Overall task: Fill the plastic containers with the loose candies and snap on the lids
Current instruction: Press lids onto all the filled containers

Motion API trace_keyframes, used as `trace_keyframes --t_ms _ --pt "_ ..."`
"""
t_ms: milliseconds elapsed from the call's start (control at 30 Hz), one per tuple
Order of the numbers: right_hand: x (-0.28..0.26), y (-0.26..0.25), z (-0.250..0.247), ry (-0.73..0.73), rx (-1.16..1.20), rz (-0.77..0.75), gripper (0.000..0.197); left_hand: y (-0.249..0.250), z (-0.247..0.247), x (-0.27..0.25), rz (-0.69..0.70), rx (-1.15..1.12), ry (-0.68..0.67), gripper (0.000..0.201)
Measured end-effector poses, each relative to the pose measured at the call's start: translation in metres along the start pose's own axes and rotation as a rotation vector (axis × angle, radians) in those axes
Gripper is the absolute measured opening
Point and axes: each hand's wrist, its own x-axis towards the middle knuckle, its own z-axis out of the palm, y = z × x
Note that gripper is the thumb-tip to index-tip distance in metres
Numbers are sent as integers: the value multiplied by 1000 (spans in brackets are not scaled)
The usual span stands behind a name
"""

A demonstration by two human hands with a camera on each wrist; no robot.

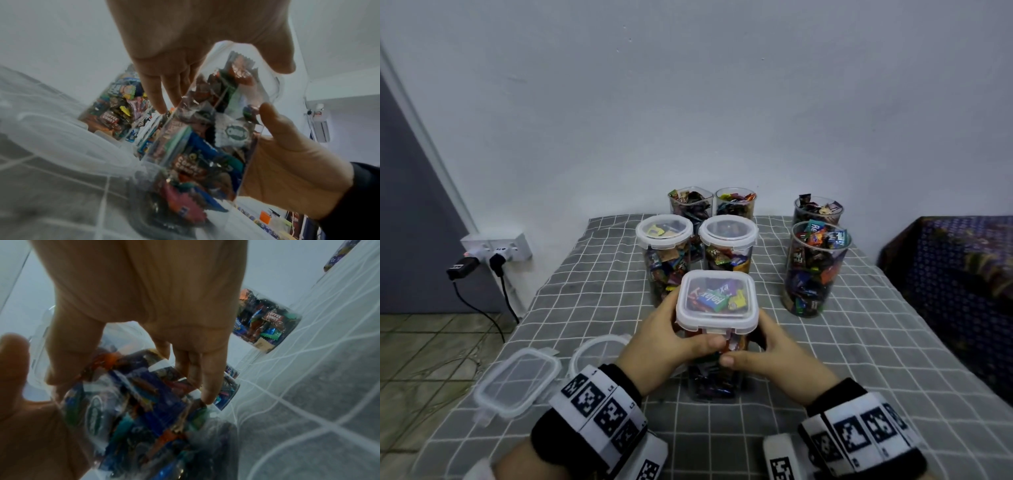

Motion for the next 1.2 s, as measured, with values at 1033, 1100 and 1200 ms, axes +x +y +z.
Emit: trace_keyframes --t_ms 1033,1100,1200 --pt "37 -46 4 242 45 0 19 -3 -2 1 -54 15 6 84" --pt "33 -43 5 242 49 14 24 0 -4 3 -58 -1 -4 83" --pt "23 -35 1 273 -36 87 38 5 -11 1 -53 -30 5 87"
